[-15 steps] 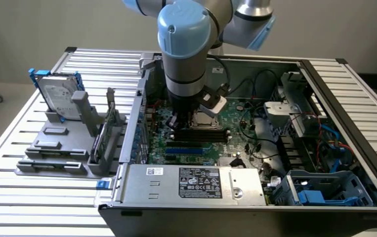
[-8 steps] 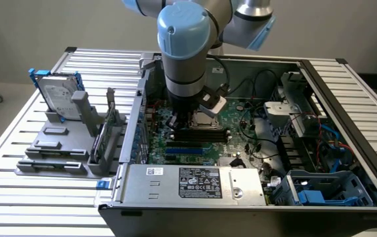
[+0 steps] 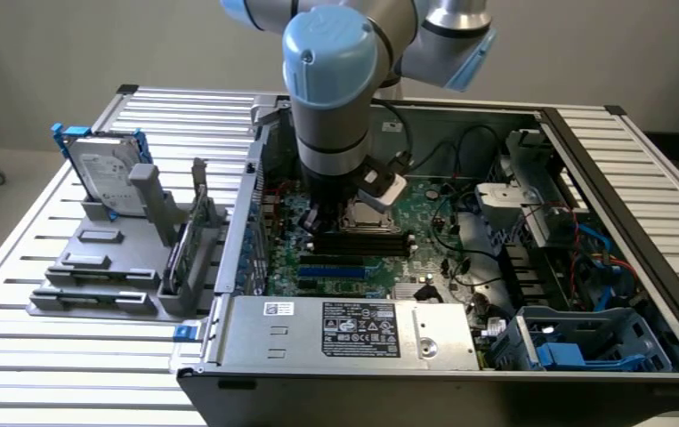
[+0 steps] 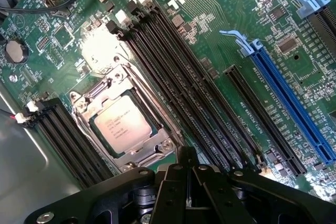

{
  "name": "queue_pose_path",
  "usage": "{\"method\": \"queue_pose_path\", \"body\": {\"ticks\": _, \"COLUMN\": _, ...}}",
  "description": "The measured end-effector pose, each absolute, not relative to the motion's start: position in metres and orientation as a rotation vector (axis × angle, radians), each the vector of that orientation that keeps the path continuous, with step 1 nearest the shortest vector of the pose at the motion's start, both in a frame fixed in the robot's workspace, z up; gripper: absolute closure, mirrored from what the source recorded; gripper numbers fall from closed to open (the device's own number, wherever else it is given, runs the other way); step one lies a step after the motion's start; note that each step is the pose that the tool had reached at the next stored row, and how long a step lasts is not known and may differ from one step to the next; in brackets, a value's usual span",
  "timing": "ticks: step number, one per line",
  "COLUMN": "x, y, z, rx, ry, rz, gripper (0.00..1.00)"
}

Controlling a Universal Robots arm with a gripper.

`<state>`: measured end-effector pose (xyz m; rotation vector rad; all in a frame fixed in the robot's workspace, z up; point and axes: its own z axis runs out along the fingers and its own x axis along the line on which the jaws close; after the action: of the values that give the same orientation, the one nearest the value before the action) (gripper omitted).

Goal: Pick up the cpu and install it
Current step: 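Install the first cpu locking lever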

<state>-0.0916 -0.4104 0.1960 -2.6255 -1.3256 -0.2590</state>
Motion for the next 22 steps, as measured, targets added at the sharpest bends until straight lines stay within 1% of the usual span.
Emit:
{"method": "queue_pose_path", "body": {"ticks": 9, "x": -0.092, "y": -0.409, "z": 0.193, "rx": -2.623, "ry": -1.333, "rz": -0.263, "gripper": 0.89}}
{"method": "queue_pose_path", "body": {"ticks": 17, "x": -0.092, "y": -0.407, "z": 0.2, "rx": -2.622, "ry": -1.333, "rz": -0.263, "gripper": 0.89}}
{"method": "queue_pose_path", "body": {"ticks": 22, "x": -0.092, "y": -0.4, "z": 0.203, "rx": -2.615, "ry": -1.346, "rz": -0.261, "gripper": 0.89}}
